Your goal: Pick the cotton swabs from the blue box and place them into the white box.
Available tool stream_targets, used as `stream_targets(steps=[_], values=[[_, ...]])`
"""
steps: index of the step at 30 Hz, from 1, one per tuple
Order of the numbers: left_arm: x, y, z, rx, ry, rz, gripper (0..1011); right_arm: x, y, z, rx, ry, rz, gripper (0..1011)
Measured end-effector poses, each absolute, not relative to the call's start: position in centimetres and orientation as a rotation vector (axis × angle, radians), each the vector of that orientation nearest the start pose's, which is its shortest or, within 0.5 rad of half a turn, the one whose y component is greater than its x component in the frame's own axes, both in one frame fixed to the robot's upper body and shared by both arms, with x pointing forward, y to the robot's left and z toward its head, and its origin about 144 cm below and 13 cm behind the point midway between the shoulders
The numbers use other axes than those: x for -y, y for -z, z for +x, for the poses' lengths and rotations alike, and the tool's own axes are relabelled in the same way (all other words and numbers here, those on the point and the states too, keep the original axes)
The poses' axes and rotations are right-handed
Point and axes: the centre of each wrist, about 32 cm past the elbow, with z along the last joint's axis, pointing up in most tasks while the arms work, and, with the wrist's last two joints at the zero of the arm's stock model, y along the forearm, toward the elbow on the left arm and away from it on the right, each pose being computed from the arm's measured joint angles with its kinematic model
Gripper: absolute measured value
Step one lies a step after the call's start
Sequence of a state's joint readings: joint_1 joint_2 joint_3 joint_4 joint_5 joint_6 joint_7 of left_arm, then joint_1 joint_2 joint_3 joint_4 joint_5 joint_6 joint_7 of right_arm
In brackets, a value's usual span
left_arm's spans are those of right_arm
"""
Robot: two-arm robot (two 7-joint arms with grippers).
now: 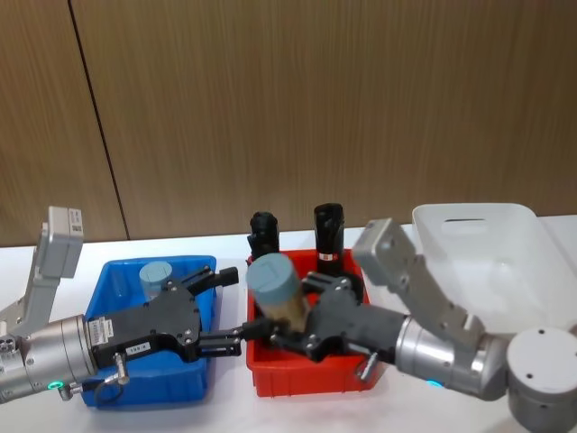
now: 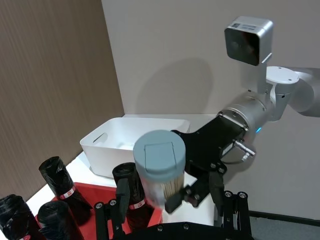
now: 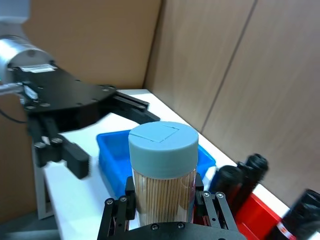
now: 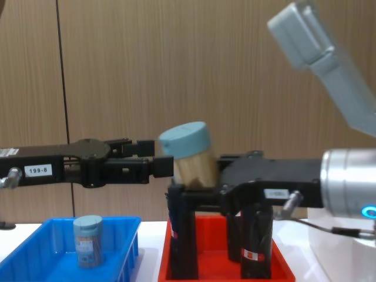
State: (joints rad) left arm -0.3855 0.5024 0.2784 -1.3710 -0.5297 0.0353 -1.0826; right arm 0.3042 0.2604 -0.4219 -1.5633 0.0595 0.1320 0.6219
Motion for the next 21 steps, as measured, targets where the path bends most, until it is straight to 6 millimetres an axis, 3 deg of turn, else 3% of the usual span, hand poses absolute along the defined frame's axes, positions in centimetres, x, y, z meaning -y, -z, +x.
stream_targets(steps=[21], values=[[-32.5, -122.3, 55.2, 0.046, -0.348, 0.02, 1004, 24.6, -122.1, 52.8, 0.19, 0.827, -0.175, 641]])
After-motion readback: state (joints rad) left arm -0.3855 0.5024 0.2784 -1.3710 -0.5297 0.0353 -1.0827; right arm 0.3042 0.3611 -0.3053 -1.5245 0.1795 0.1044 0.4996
